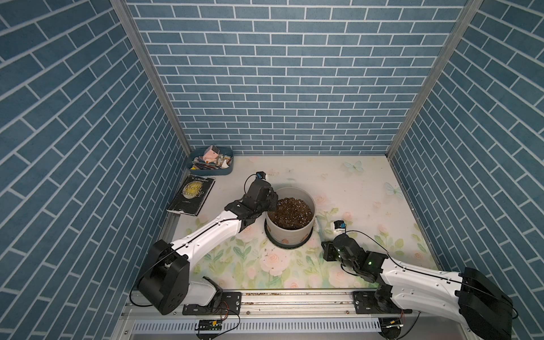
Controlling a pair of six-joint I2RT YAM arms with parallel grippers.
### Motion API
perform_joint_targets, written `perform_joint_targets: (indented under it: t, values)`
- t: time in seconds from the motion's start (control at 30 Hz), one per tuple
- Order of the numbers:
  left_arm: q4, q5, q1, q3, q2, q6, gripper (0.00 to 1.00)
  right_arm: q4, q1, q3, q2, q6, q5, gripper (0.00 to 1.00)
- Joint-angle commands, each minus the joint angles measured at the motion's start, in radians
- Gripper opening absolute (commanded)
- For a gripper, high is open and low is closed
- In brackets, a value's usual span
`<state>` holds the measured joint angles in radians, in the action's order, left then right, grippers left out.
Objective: Scrub the dried mud off the ceramic pot
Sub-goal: Brush off the soil from the pot.
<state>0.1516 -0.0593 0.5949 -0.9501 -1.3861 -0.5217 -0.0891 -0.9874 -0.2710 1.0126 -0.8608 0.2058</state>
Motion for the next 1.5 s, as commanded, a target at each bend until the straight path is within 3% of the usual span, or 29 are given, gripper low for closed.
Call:
perform_joint_targets:
  t: [0.0, 0.57, 0.87, 1.13, 1.3, 1.47]
  values:
    - [-0.005, -0.006, -0.003, -0.006, 0.009, 0.017, 0.47, -0.029, -0.017, -0.033, 0.007, -0.032, 0.007, 0.00]
    - [-0.004, -0.015, -0.004, 0.007, 0.013, 0.015, 0.40, -0.010, -0.034, -0.027, -0.159, -0.086, 0.008, 0.00]
    - [0.003, -0.020, -0.003, 0.007, 0.013, 0.015, 0.40, 0.155, -0.027, -0.040, -0.238, -0.097, 0.081, 0.00]
    - [0.002, -0.020, -0.003, 0.009, 0.016, 0.009, 0.39, 0.223, -0.022, -0.057, -0.117, -0.120, 0.118, 0.00]
    - [0.001, -0.019, -0.004, 0.008, 0.018, 0.009, 0.39, 0.115, -0.043, -0.085, 0.029, -0.093, 0.056, 0.00]
    - [0.000, -0.023, -0.003, 0.014, 0.024, 0.009, 0.39, -0.001, -0.057, -0.075, 0.009, -0.074, 0.022, 0.00]
